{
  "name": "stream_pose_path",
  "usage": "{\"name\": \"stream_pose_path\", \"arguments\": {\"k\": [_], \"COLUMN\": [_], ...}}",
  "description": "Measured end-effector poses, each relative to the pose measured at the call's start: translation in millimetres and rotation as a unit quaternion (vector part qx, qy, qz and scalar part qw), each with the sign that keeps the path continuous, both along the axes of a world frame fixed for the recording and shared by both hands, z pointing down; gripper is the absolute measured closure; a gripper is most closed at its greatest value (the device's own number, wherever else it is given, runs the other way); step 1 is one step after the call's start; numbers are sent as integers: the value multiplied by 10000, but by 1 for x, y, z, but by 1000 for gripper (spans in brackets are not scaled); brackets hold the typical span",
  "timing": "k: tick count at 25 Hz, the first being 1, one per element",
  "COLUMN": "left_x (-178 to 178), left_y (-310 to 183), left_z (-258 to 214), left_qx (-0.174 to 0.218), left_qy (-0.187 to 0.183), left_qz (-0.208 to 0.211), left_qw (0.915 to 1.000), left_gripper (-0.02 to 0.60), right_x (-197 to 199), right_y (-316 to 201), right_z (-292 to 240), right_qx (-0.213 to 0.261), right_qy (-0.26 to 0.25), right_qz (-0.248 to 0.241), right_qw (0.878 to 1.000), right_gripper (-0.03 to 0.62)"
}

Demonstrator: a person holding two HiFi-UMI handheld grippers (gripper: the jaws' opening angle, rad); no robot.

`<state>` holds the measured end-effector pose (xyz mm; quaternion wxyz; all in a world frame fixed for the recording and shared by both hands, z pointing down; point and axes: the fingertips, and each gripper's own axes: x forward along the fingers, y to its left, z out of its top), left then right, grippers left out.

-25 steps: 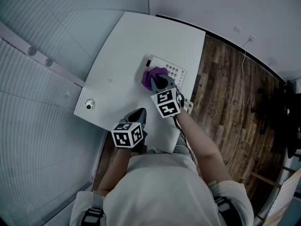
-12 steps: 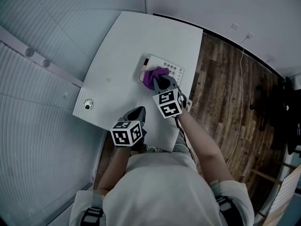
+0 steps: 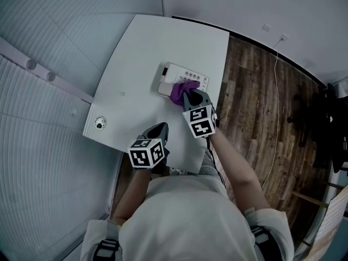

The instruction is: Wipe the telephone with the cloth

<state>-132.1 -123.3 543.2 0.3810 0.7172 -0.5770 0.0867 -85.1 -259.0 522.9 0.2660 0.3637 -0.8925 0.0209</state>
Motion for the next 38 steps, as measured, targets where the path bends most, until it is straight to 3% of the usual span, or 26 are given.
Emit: {"name": "stream_pose_path", "arguments": {"k": [38], "left_x": [29], "left_y": [-30], "left_z": [-8], "left_qx": [142], "left_qy": [221], "left_qz": [209], "left_qw": [9994], "left_gripper": [560], "right_x": [86], "right_y": [12], "right_z": [45], "right_qx": [-388], "right_qy": [336], "right_qz": [855], "right_qw": [9950], "right_gripper": [551]}}
